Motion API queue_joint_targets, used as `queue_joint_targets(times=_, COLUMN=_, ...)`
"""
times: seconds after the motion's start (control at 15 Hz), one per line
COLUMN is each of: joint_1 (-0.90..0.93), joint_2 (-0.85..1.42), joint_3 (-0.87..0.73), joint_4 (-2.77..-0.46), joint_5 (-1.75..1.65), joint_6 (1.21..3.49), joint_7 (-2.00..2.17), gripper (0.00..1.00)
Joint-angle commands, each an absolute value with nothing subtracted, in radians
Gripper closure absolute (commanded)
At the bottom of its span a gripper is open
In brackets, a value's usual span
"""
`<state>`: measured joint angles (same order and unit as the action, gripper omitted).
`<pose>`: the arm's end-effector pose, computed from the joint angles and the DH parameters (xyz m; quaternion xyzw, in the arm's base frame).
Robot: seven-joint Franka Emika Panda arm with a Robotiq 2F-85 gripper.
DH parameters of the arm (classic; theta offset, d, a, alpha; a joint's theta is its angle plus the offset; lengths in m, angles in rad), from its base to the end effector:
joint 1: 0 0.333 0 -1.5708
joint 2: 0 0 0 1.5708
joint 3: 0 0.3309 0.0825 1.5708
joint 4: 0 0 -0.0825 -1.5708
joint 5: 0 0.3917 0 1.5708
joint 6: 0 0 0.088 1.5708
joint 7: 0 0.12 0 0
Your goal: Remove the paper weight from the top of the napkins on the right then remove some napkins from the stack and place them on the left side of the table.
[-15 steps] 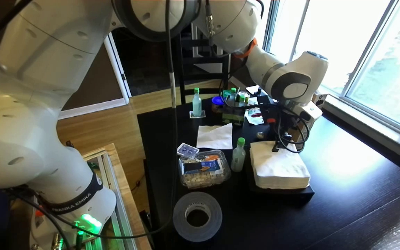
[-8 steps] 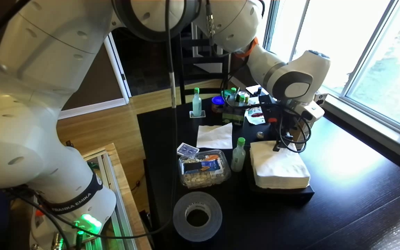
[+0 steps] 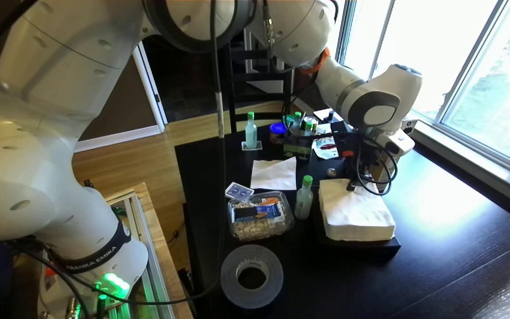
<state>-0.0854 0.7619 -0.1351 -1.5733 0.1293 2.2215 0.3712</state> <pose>0.6893 -0.1370 0.1783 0.9474 -0.3158 -0.0524 0.0022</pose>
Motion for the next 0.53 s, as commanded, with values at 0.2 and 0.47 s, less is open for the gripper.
queue_joint_targets(times=0.2, joint_1=-0.079, joint_2=0.764, joint_3=-0.140, joint_4=-1.549, joint_5=0.127, joint_6=2.196, joint_7=0.387, gripper=0.50)
queue_joint_targets(times=0.47, joint_1=-0.079, joint_2=0.767, joint_3=-0.142, joint_4=-1.545, joint_5=0.127, joint_6=2.194, joint_7=0.390, gripper=0.76)
